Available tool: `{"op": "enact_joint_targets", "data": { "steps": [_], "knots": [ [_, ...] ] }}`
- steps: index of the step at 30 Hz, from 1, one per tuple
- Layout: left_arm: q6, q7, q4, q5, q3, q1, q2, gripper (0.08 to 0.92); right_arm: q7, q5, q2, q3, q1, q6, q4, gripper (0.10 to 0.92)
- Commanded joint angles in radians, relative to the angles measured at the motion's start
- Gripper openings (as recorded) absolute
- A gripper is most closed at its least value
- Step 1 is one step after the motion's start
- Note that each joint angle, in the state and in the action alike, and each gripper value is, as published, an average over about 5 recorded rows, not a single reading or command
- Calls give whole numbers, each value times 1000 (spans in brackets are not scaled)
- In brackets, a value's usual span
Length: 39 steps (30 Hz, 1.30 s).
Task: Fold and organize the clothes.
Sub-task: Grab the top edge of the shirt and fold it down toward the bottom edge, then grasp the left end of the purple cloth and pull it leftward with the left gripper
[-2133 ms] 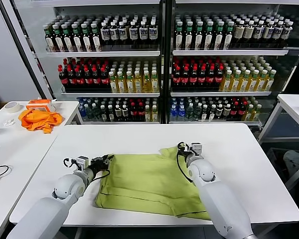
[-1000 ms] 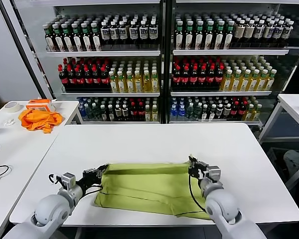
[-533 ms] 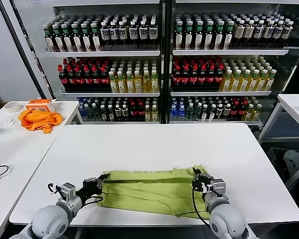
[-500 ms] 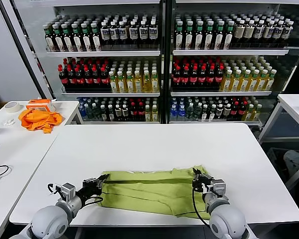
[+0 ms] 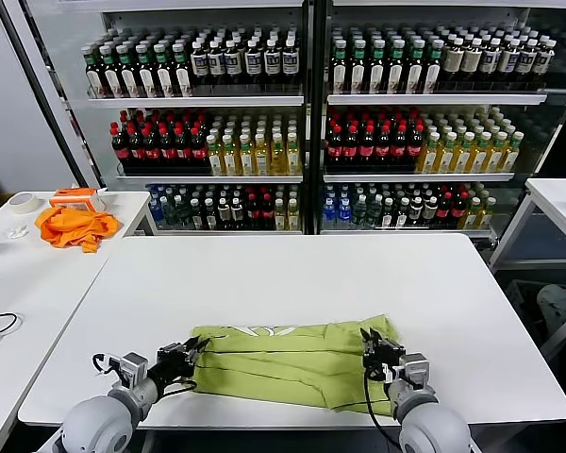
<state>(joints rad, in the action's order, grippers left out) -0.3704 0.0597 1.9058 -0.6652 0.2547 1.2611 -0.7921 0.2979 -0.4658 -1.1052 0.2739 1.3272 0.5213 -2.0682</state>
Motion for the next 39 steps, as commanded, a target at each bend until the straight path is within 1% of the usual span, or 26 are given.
{"op": "enact_joint_targets", "data": {
  "steps": [1,3,5,11,13,16,19,25,28,32,39],
  "knots": [
    [-29,237,68,-107,6,9,-44,372,-14,41,3,60,118,4,-117,399],
    [-44,303,90,-124,-3,26,-64,423,-14,51,1,74,141,4,-131,460],
    [-48,340,111,-131,-8,43,-82,484,-13,58,-3,86,159,4,-138,521],
    [-48,416,114,-136,-32,52,-129,657,-7,71,-13,101,179,4,-140,694],
    [-48,426,102,-134,-44,49,-139,718,-6,76,-14,102,180,4,-142,751],
    [-47,425,77,-128,-59,41,-153,787,-5,84,-17,101,180,3,-143,807],
    [-45,427,50,-122,-69,30,-163,816,-5,92,-21,100,181,3,-140,820],
    [-35,445,30,-113,-94,27,-173,822,-4,104,-26,101,183,2,-135,823],
    [-33,446,32,-105,-104,39,-174,798,-3,106,-27,103,183,0,-131,823],
    [-32,445,34,-99,-112,41,-181,698,-2,109,-31,101,182,-1,-125,823],
    [-30,442,26,-76,-116,30,-199,491,0,114,-33,99,180,-2,-125,823]
  ]
}}
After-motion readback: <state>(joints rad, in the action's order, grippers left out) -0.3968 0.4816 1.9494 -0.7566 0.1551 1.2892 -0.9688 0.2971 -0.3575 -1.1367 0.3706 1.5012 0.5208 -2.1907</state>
